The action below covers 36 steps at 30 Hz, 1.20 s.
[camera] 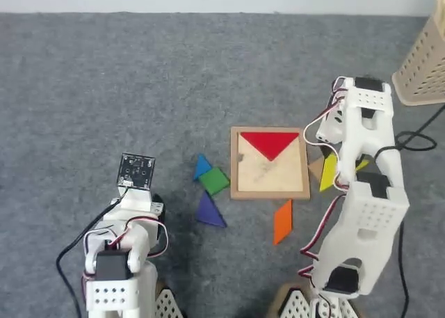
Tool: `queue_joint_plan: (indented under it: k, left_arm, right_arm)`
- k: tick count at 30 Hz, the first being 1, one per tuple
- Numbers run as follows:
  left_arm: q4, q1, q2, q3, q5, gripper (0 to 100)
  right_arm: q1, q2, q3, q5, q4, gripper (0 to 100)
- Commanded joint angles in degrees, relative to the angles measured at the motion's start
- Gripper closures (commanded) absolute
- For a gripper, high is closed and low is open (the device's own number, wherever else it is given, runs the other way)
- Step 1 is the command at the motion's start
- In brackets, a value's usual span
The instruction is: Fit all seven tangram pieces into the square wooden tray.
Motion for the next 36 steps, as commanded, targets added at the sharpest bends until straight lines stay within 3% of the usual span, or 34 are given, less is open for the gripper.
queue_joint_plan:
  k: [1, 5, 10, 17, 24, 30, 32, 36]
  left_arm:
    - [0.18, -0.09, -0.97, -0.48, -0.44, 91]
    - [0.18, -0.09, -0.97, -0.48, -0.44, 91]
    - [0.18, -0.09, -0.97, -0.48, -0.44, 91]
    - [0.18, -0.09, -0.97, -0.48, -0.44, 91]
    - [0.18, -0.09, -0.97, -0.48, -0.44, 91]
    - [0.18, -0.09, -0.97, -0.48, -0.44, 91]
    - [0.18, -0.09, -0.97, -0.48, -0.44, 91]
    - [0.18, -0.09, -0.97, -0.48, -0.44, 91]
  right_arm:
    - [1.01, -6.20, 2.99, -0.88, -3.47, 79.0]
    - [1.01, -6.20, 5.80, -3.08, -6.11, 77.8]
    - [0.84, -3.91, 5.71, -5.71, -6.11, 69.0]
    - [1.19, 3.65, 0.35, -5.71, -5.58, 69.3]
    - [2.15, 5.67, -1.58, -2.81, -5.58, 81.7]
    - [5.85, 5.49, -4.57, -2.37, -5.32, 82.1]
    - [7.08, 5.58, -7.82, 0.35, -3.74, 82.2]
    - [7.87, 5.67, -13.89, 13.71, 2.51, 82.1]
